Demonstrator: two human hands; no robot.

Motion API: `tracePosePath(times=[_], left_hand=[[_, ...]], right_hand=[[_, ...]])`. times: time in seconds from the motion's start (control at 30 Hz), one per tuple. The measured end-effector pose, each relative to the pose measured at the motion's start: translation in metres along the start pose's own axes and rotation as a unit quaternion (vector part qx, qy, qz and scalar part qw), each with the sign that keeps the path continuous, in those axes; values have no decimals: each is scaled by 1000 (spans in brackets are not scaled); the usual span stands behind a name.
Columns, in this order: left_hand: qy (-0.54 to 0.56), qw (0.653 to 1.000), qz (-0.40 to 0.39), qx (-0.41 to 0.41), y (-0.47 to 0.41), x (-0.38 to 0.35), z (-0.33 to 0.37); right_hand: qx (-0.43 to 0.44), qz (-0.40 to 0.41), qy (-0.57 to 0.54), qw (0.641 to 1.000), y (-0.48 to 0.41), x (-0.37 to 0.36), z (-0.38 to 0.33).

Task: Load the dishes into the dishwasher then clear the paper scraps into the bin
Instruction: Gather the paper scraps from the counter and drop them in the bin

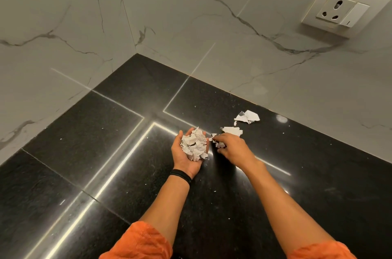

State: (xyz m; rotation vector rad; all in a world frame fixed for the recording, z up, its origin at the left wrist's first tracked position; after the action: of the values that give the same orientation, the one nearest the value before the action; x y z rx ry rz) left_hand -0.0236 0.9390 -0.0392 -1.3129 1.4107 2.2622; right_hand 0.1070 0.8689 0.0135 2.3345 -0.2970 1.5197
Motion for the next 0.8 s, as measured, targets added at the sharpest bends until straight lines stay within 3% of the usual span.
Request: tracePosePath(times=[0.17,0.33,0.47,0.67,0.8], left_hand=[[-12,1000,4,-5,0,1,2],[-44,999,13,-18,-2,4,5],[-57,998,15,-23,2,3,1],[-77,997,8,-10,9,-6,-5],[-95,995,-4,-19,8,-6,-2]], right_hand=[[13,82,0,997,7,-13,-5],[-86,210,-205,952,16,1,0],[-40,245,-295,923,19,15,-25],[43,217,-232,947,24,0,-69],[54,211,-184,959,27,-4,-77]])
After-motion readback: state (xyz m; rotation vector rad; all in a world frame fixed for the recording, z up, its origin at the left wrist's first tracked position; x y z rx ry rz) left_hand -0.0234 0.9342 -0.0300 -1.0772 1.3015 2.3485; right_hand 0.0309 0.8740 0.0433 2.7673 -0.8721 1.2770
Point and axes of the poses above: each hand's wrist, its own y-axis away from the middle knuckle, its own x-axis out of the back of the hand, z = x × y, the point moved 4 cm from there along -y, towards the middle knuckle, and after that the axes turned 5 degrees about z, right-handed, at the moved point
